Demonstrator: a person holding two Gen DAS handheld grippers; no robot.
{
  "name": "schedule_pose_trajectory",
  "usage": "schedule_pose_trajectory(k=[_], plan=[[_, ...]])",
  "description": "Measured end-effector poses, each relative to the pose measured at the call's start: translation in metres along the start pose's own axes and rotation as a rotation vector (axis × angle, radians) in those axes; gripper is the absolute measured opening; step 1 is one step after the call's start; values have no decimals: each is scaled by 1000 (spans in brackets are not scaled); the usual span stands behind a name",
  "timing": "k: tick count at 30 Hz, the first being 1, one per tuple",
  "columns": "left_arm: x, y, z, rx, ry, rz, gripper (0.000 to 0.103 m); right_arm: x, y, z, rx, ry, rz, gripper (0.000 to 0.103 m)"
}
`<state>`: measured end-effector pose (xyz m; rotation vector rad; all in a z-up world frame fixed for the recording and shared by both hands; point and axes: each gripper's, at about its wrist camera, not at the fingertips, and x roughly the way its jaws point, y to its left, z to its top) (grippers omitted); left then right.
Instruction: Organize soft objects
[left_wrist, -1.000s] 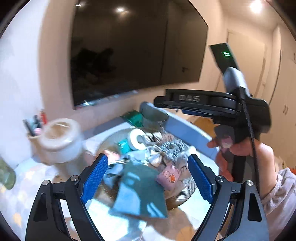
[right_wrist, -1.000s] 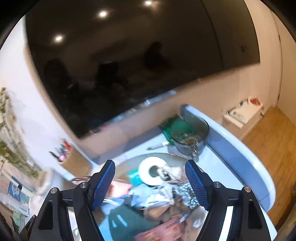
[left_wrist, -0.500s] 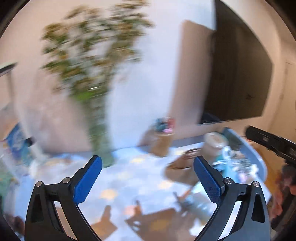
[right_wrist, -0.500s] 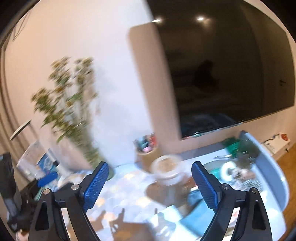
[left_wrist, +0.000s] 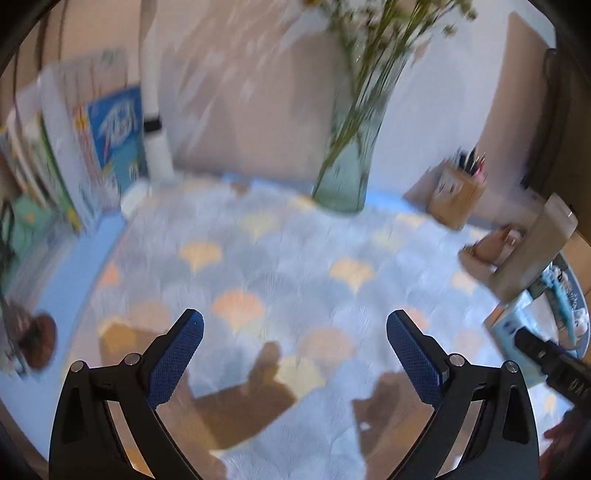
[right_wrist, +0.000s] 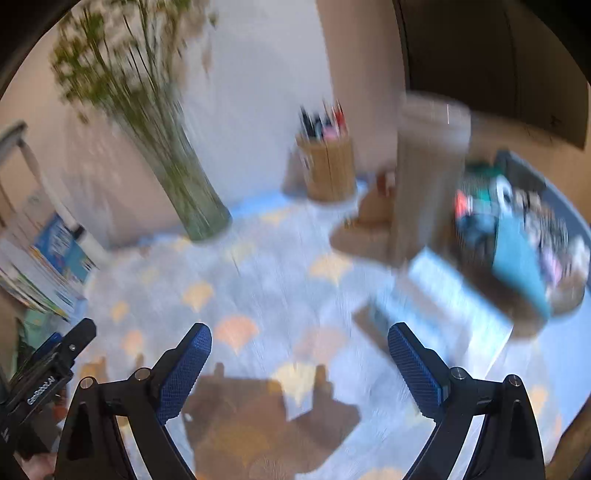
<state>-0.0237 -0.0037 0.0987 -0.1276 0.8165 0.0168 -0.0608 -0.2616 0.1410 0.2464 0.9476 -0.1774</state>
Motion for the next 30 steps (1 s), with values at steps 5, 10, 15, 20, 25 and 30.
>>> schedule_pose_trajectory(k=[5,10,15,20,25,30], plan=[[20,0,-35,-18,51,-21,99,41,5,-48,35,70,-82,96],[33,-7,-57,-18,73,32,100,67,5,-79,59,101,-110,96],[44,-6,-72,-57,73,69,100,67,14,-89,38,29,-140,103],[53,-12,-72,-33,98,174,102,72,23,-90,-1,41,-222,103],[55,-12,-71,-75,94,214,102,69,20,-94,70,28,-275,103],[55,-13,-71,-97,93,235,102,70,22,-93,106,26,-308,103]])
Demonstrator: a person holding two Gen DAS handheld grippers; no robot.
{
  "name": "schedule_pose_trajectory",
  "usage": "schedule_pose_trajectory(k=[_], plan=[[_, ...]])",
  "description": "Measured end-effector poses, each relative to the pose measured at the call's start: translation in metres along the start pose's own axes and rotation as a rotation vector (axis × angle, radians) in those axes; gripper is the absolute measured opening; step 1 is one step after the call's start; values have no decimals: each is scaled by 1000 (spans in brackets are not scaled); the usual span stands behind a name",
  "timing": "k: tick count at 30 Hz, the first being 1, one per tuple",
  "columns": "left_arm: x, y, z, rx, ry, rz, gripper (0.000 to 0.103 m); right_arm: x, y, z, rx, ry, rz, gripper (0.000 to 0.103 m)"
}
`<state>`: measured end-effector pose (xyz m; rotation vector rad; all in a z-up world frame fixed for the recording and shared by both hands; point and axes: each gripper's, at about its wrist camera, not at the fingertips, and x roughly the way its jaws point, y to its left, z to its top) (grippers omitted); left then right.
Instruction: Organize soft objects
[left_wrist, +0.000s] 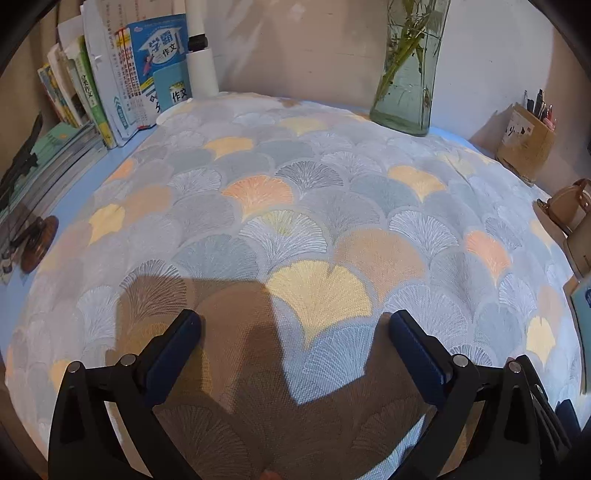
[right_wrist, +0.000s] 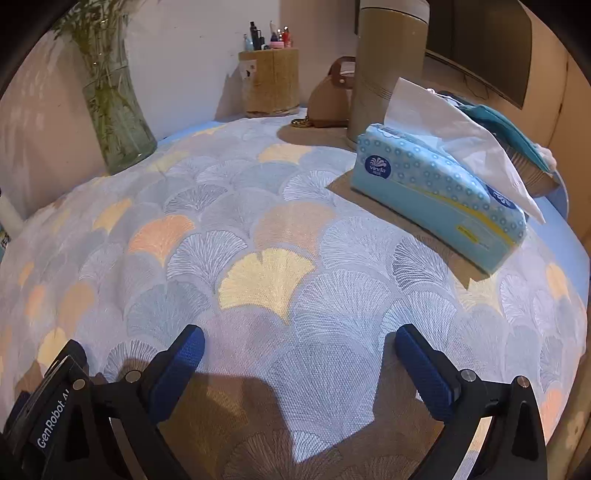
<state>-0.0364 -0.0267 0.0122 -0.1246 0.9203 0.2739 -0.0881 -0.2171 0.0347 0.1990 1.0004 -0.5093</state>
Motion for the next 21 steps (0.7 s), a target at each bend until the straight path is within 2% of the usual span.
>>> schedule_pose_trajectory(k=[21], plan=[[0,0,0,-5,1,-3,102,1,0,0,2,1,3,103]])
